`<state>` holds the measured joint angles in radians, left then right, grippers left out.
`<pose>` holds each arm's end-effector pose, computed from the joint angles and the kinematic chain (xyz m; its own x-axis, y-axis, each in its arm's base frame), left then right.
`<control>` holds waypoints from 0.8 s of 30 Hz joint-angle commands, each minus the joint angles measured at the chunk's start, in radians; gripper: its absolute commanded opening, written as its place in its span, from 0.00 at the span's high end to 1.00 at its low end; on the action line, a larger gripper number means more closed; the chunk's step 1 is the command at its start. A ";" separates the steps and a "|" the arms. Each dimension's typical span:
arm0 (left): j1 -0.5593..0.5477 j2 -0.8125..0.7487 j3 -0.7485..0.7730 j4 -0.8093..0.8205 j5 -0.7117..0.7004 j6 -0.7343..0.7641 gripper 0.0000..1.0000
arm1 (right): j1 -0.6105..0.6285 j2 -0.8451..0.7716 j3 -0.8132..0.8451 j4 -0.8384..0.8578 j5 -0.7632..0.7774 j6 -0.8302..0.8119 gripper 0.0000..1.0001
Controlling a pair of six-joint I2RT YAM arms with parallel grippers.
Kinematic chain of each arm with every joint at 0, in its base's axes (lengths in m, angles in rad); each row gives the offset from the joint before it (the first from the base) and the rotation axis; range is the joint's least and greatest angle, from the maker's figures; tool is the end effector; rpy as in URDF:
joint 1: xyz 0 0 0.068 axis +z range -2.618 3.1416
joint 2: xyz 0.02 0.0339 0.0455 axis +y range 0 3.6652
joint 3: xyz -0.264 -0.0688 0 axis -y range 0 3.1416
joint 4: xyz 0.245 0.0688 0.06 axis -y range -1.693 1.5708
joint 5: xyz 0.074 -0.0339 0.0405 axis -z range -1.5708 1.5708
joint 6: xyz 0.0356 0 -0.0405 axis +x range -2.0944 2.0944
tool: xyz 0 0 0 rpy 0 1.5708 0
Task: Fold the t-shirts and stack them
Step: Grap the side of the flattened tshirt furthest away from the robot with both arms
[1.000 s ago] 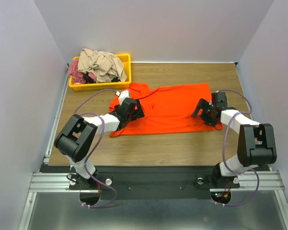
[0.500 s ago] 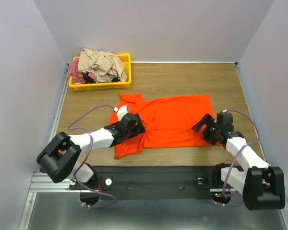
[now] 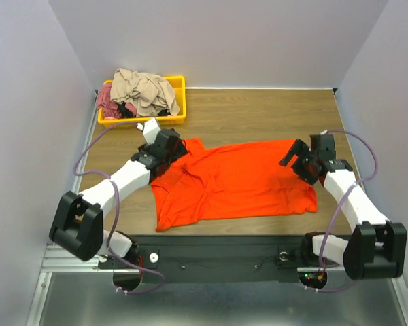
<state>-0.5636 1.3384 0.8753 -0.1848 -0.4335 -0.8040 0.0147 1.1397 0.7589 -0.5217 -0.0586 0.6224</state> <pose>0.2531 -0.1423 0.2505 -0.4992 -0.4576 -0.7358 -0.2275 0.8886 -0.3983 0.2273 0.0054 0.2320 -0.6673 0.5722 -0.4767 0.4161 0.8173 0.3986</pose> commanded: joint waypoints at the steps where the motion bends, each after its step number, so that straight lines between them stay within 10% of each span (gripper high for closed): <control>1: 0.080 0.128 0.117 0.123 -0.014 0.170 0.02 | 0.005 0.112 0.095 0.006 0.127 -0.059 0.00; 24: 0.168 0.613 0.493 0.186 0.087 0.433 0.41 | 0.005 0.508 0.361 0.080 0.172 -0.098 0.00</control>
<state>-0.3965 1.9663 1.3338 -0.0113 -0.3649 -0.4137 0.0147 1.6100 1.0676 -0.4774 0.0982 0.5377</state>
